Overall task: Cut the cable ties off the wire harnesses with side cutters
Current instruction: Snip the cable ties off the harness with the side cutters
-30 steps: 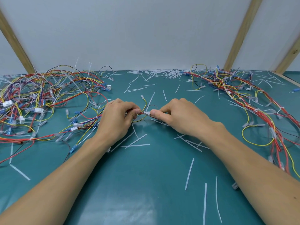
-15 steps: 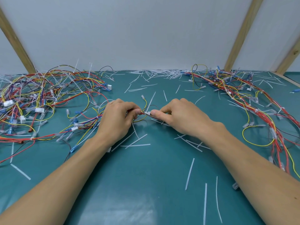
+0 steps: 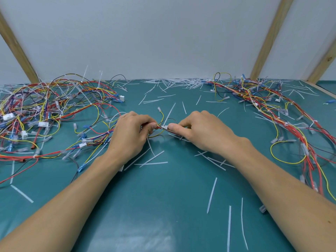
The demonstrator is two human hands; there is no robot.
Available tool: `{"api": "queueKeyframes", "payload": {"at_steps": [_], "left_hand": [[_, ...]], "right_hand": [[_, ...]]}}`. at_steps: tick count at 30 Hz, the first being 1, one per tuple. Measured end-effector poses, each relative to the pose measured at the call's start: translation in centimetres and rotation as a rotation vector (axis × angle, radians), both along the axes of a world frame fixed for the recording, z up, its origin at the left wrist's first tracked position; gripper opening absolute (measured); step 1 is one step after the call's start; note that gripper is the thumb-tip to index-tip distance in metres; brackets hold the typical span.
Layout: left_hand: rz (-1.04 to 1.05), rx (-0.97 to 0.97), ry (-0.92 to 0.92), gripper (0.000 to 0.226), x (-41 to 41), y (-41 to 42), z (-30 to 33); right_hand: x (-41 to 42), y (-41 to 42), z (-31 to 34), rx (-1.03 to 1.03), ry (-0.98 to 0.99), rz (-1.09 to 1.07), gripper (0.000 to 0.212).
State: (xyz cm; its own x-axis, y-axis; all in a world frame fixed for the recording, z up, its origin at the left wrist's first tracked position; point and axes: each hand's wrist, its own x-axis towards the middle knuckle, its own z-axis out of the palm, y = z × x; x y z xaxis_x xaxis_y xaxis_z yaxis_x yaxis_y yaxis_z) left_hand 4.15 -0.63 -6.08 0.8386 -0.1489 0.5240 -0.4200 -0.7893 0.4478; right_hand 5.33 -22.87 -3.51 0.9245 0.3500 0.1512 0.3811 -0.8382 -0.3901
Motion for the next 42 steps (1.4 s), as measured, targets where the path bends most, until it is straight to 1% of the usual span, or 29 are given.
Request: {"api": "queueKeyframes", "payload": {"at_steps": [2,7,9,15,22,26,34,39,42], "left_hand": [[0.003,-0.008,0.000,0.011,-0.01,0.00,0.00],[-0.003,-0.027,0.010,0.013,0.15,0.01,-0.01],[-0.008,-0.036,0.012,0.013,0.13,0.00,0.02],[0.001,-0.057,0.020,0.013,0.15,-0.08,-0.02],[0.024,-0.099,0.047,0.014,-0.01,-0.20,0.08],[0.032,-0.141,0.056,0.018,-0.05,-0.24,0.13],[0.059,-0.135,0.082,0.020,0.13,-0.25,0.08],[0.056,-0.143,0.068,0.020,-0.03,-0.34,0.08],[0.046,-0.134,0.072,0.019,0.01,-0.29,-0.01]], "right_hand": [[-0.13,0.01,0.05,-0.001,-0.017,0.000,0.059],[-0.14,0.33,-0.05,-0.059,-0.143,-0.025,0.065],[-0.09,0.49,-0.20,-0.060,-0.160,-0.033,0.065],[0.02,0.47,-0.28,-0.023,-0.156,-0.035,0.067],[-0.07,0.44,-0.19,-0.035,-0.120,-0.029,0.063],[-0.13,0.38,-0.08,-0.037,-0.125,-0.015,0.060],[-0.16,0.34,-0.01,-0.051,-0.124,-0.022,0.059],[-0.23,0.34,0.04,-0.039,-0.138,-0.042,0.068],[-0.23,0.35,0.08,-0.024,-0.133,-0.040,0.068]]}}
